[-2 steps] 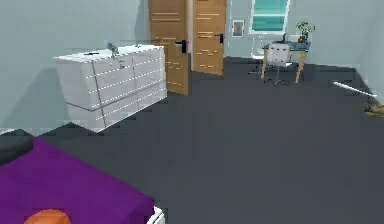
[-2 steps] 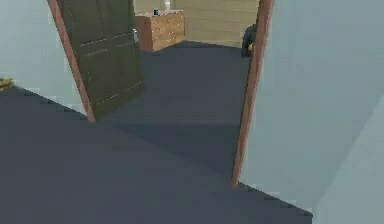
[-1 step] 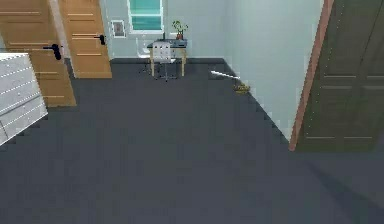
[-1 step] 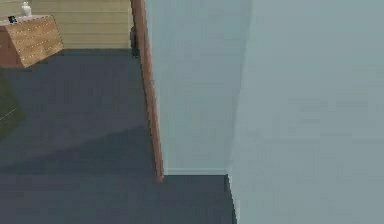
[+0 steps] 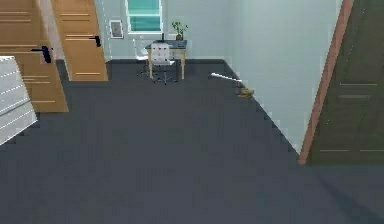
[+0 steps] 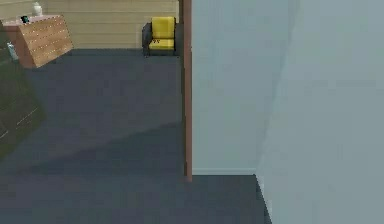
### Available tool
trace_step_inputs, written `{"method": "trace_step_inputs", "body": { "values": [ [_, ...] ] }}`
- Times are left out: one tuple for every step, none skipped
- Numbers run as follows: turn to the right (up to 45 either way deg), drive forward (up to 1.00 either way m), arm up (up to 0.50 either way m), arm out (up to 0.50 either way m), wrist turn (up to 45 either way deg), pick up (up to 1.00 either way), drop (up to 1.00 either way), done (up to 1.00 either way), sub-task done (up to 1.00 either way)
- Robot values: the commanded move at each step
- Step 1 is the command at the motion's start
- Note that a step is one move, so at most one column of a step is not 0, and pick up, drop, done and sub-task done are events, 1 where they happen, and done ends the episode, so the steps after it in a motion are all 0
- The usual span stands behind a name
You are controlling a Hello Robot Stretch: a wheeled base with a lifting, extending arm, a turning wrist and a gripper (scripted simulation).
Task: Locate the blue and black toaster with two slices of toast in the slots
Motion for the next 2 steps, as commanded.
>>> {"method": "trace_step_inputs", "body": {
  "values": [
    [-12.0,0.0,0.0,0.0,0.0,0.0,0.0,0.0,0.0],
    [0.0,0.7,0.0,0.0,0.0,0.0,0.0,0.0,0.0]
  ]
}}
